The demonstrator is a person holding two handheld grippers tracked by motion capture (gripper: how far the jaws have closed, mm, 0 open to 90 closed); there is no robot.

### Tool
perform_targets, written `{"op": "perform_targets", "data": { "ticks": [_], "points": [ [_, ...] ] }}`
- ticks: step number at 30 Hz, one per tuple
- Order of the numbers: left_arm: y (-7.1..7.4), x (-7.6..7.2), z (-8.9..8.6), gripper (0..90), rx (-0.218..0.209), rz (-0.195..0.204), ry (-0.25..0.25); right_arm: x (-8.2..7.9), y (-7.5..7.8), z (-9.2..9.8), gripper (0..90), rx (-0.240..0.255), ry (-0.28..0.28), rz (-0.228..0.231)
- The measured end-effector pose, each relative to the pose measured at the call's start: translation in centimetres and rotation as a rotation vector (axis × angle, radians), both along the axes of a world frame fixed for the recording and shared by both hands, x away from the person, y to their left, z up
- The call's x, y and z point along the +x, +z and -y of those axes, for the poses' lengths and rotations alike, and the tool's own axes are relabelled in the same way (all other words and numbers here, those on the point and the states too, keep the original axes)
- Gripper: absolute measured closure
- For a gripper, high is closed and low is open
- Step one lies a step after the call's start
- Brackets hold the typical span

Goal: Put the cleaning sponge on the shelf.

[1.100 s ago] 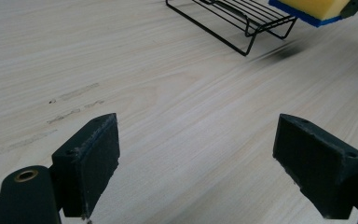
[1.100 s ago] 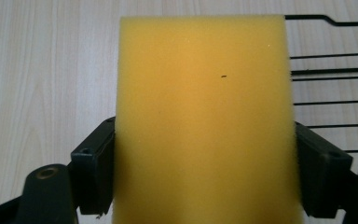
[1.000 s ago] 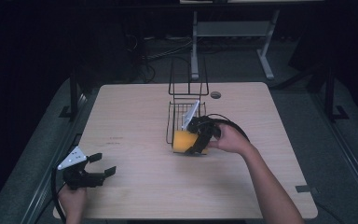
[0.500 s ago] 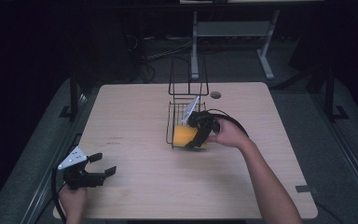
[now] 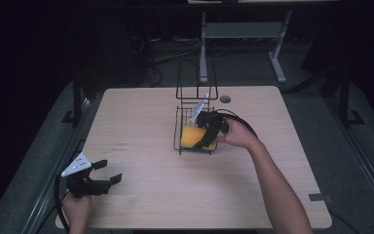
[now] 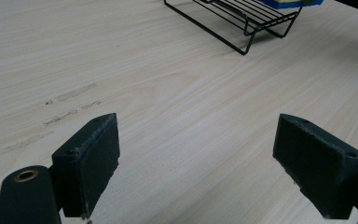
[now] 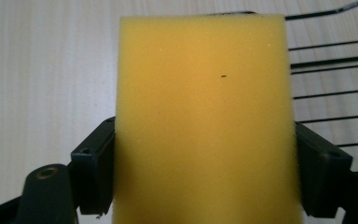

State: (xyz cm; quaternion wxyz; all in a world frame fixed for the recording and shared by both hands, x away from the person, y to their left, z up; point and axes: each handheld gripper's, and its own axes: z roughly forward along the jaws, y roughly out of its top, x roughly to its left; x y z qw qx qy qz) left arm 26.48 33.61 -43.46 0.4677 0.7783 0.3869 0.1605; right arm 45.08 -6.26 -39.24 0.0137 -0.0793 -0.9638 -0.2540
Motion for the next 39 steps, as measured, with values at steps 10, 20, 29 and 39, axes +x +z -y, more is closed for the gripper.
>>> {"op": "perform_targets", "data": {
  "ticks": [10,20,29,39],
  "points": [
    [0.0,0.0,-0.1,14.1,0.0,0.0,-0.001,1.5,0.2,-1.0,21.4,-0.019,-0.006,0.011],
    [0.0,0.0,-0.3,14.1,-0.007,0.002,0.004,2.5,-0.7,-1.7,21.4,-0.059,-0.003,0.005],
    [0.0,0.1,-0.3,14.1,-0.009,-0.002,0.004,2.7,-1.8,-2.4,21.2,-0.071,-0.002,0.004],
    [0.0,0.0,-0.4,14.1,-0.01,-0.001,0.004,2.7,-2.3,-2.6,20.0,-0.076,-0.005,-0.006]
  ]
}}
